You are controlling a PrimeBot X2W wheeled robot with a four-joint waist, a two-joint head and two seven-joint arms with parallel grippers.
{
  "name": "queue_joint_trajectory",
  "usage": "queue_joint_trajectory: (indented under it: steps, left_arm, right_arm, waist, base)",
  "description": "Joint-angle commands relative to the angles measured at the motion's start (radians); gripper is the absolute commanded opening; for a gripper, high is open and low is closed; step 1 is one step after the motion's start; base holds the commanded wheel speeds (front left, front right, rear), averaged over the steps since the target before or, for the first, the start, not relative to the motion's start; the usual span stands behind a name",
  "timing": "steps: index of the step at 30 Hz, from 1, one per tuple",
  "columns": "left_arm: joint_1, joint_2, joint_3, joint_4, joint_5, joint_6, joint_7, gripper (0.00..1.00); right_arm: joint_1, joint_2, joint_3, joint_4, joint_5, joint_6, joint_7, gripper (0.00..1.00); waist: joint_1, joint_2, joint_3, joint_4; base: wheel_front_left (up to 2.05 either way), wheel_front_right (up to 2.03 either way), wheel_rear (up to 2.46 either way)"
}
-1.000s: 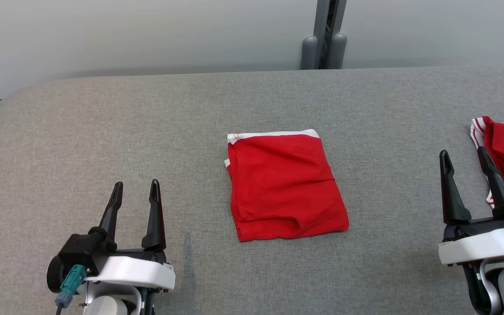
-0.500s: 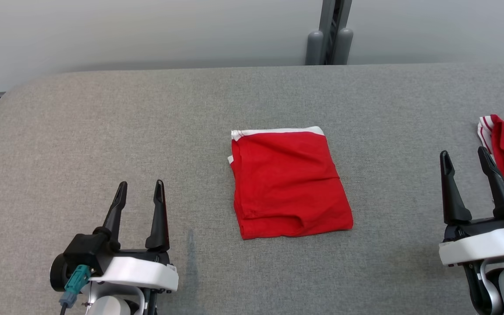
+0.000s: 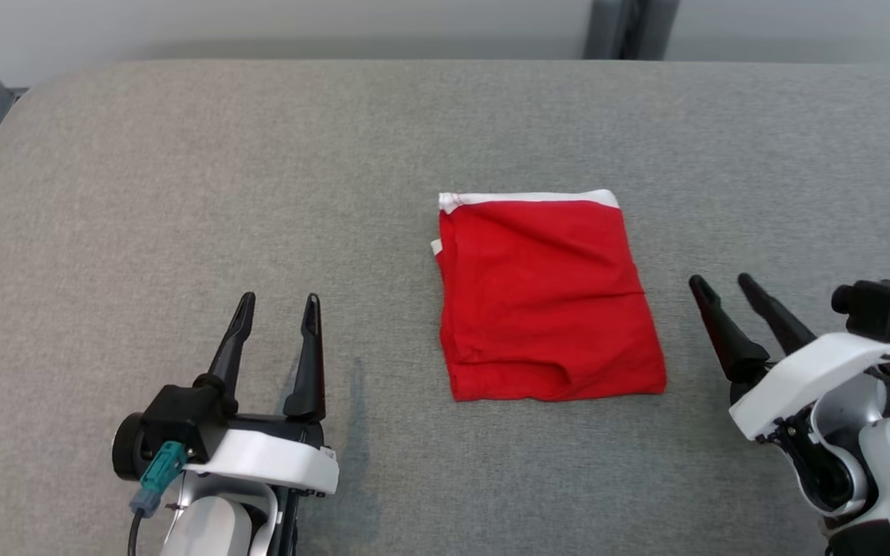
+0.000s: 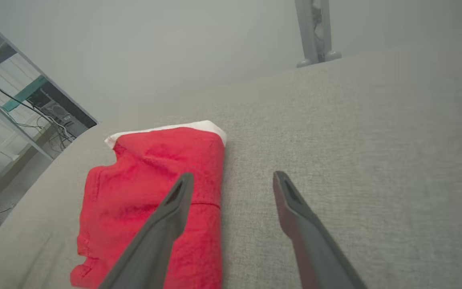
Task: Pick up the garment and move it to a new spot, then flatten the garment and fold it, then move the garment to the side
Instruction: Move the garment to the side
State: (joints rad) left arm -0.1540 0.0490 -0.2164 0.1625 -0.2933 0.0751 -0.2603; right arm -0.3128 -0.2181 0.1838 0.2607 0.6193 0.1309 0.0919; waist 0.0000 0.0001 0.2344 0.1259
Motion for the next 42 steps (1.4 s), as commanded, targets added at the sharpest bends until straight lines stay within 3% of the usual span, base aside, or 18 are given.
queue_joint_trajectory:
  steps: [1,10,23,24,25,26,34,42]
  left_arm:
    - [-0.018,0.004,-0.005,0.002,-0.003,-0.003,-0.005,1.0]
    - [-0.043,0.003,-0.034,0.007,-0.005,0.001,-0.005,1.0]
    - [-0.062,0.004,-0.064,0.004,-0.02,0.012,-0.005,1.0]
    - [-0.061,0.004,-0.067,0.004,-0.021,0.014,-0.005,1.0]
    - [-0.061,0.004,-0.07,0.003,-0.022,0.016,-0.005,1.0]
    - [-0.061,0.004,-0.073,0.003,-0.023,0.017,-0.005,1.0]
    - [-0.056,0.004,-0.072,0.009,-0.007,0.018,-0.005,1.0]
    - [-0.048,0.004,-0.08,-0.001,0.014,0.004,-0.005,1.0]
  right_arm:
    - [-0.021,-0.012,0.013,0.011,0.05,-0.001,0.033,1.0]
    - [-0.1,-0.059,0.07,0.095,0.343,-0.001,0.212,1.0]
    - [-0.186,-0.09,0.172,0.21,0.438,-0.001,0.284,1.0]
    - [-0.19,-0.093,0.182,0.218,0.437,-0.001,0.284,0.67]
    - [-0.193,-0.096,0.191,0.224,0.432,-0.001,0.28,0.12]
    - [-0.197,-0.101,0.202,0.228,0.428,-0.001,0.273,0.0]
    - [-0.228,-0.157,0.261,0.218,0.406,-0.001,0.159,0.0]
    - [-0.262,-0.253,0.368,0.175,0.318,-0.001,0.031,0.0]
  waist:
    - [0.0,-0.0001,0.019,0.021]
    - [0.0,-0.0001,0.058,0.085]
    - [0.0,-0.0001,0.091,0.156]
    - [0.0,-0.0001,0.091,0.159]
    - [0.0,-0.0001,0.09,0.162]
    - [0.0,-0.0001,0.09,0.165]
    - [0.0,-0.0001,0.069,0.146]
    - [0.0,-0.0001,0.034,0.046]
  base:
    - [0.0,0.0,0.0]
    - [0.0,0.0,0.0]
    - [0.0,0.0,0.0]
    - [0.0,0.0,0.0]
    - [0.0,0.0,0.0]
    - [0.0,0.0,0.0]
    - [0.0,0.0,0.0]
    - [0.0,0.0,0.0]
